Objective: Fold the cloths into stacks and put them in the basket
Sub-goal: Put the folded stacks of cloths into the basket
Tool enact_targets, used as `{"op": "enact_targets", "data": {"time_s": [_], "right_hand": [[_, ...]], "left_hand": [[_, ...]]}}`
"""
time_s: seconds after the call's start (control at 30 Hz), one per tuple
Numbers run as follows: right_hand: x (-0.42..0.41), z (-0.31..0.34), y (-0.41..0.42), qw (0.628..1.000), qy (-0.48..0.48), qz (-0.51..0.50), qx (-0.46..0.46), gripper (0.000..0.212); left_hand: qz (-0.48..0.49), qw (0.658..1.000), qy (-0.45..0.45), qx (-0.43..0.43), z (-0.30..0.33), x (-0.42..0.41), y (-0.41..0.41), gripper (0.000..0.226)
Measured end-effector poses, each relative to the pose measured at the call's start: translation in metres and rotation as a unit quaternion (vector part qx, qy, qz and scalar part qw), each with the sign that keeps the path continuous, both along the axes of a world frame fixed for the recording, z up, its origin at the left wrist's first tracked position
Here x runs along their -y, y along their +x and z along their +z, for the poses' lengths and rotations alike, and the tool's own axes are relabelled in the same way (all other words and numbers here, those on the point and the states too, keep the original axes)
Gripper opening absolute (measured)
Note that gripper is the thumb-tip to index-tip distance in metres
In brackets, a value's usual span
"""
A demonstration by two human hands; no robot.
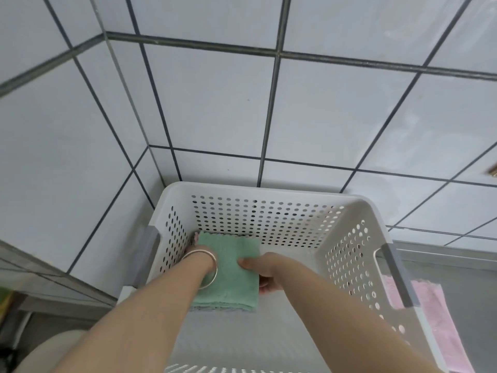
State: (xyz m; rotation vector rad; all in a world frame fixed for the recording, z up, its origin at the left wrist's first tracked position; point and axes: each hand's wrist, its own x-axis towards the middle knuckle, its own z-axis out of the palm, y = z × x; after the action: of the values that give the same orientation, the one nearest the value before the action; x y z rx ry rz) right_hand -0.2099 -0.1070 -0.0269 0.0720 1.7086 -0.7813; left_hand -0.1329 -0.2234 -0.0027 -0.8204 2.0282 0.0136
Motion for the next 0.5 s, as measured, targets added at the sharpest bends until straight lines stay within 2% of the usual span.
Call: {"op": "enact_targets", "data": {"time_s": [0.07,0.1,0.2,0.27,0.33,0.4,0.43,0.5], "right_hand": [[0.001,0.0,0.004,1.0,-0.005,0.005,-0.027,0.049],[0.002,0.001,0.007,0.999,-0.006,0.003,-0.035,0.05],[0.005,0.007,0.009,0.999,-0.003,-0.004,-0.047,0.054],[0.005,0.013,0.009,0.999,0.013,0.004,-0.04,0.057],[0.005,0.024,0.012,0.997,0.059,0.038,-0.025,0.059],[0.005,0.03,0.019,0.993,0.098,0.071,-0.013,0.055],[0.006,0.034,0.023,0.992,0.097,0.085,-0.008,0.049],[0.009,0.035,0.028,0.992,0.074,0.103,-0.024,0.04]], "left_hand": [[0.151,0.984,0.038,-0.091,0.001,0.004,0.003,0.046],[0.183,0.973,0.05,-0.129,0.002,0.004,0.004,0.043],[0.206,0.946,0.031,-0.247,0.006,0.0,0.0,0.047],[0.149,0.944,-0.008,-0.295,0.016,-0.009,0.001,0.054],[0.024,0.96,-0.024,-0.277,0.023,-0.018,0.007,0.06],[-0.087,0.98,-0.015,-0.178,0.018,-0.022,0.018,0.066],[-0.113,0.984,-0.019,-0.136,0.014,-0.022,0.022,0.07],[-0.108,0.988,-0.012,-0.108,0.006,-0.018,0.027,0.079]]}}
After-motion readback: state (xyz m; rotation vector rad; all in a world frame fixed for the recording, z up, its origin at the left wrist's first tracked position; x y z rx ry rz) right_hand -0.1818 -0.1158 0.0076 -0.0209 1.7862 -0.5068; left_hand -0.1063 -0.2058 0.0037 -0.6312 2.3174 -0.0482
